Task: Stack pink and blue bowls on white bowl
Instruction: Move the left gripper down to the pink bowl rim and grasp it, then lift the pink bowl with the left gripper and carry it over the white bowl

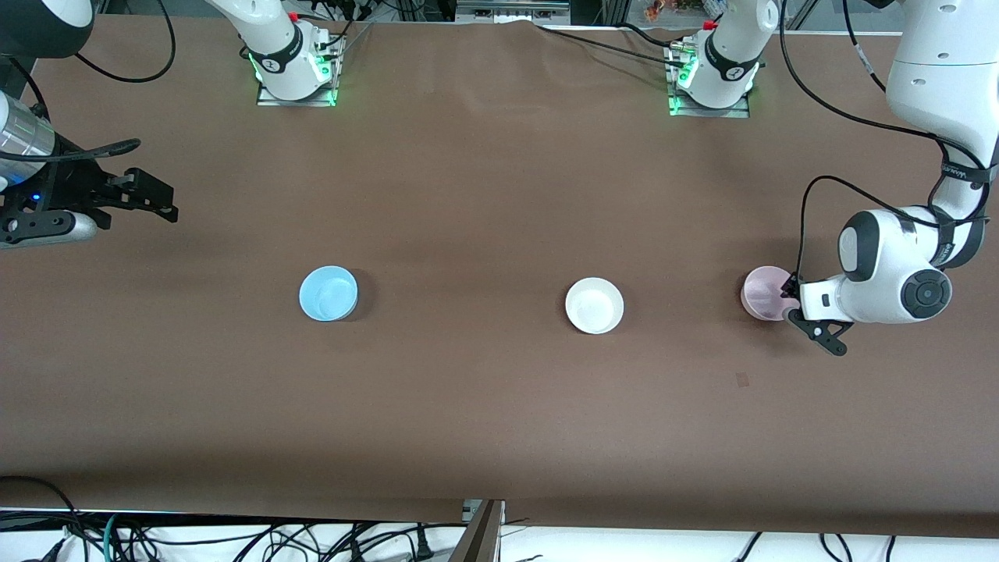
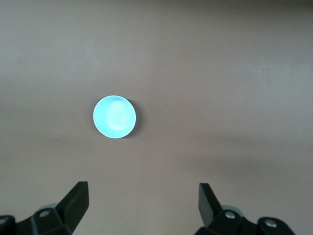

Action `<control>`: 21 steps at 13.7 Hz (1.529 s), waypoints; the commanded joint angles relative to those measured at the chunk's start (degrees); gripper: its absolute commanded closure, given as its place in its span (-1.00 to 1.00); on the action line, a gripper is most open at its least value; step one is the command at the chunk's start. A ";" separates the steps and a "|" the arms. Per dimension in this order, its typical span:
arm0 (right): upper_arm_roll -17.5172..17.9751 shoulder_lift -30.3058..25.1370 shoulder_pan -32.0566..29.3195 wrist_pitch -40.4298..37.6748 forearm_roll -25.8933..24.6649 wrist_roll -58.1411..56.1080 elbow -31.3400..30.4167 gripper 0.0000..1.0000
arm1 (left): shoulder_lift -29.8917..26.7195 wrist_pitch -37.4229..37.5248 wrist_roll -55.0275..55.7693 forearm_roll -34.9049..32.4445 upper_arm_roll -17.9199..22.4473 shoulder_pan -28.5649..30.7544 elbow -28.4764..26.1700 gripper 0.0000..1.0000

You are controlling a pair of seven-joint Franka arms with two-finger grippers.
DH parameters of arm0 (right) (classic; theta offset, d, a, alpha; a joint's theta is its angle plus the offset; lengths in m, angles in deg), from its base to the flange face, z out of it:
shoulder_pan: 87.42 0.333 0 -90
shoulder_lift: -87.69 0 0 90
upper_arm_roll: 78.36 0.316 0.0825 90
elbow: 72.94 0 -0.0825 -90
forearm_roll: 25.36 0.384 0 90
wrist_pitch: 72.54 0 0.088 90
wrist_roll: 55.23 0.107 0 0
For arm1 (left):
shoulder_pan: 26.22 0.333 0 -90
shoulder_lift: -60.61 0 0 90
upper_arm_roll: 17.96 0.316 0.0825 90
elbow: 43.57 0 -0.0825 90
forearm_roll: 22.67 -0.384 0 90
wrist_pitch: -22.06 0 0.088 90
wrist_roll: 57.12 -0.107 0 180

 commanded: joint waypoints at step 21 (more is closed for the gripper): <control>0.26 0.13 -0.15 -0.26 -0.17 0.60 1.00 -0.99 | 1.48 21.14 37.51 14.54 -4.46 -20.17 18.52 1.00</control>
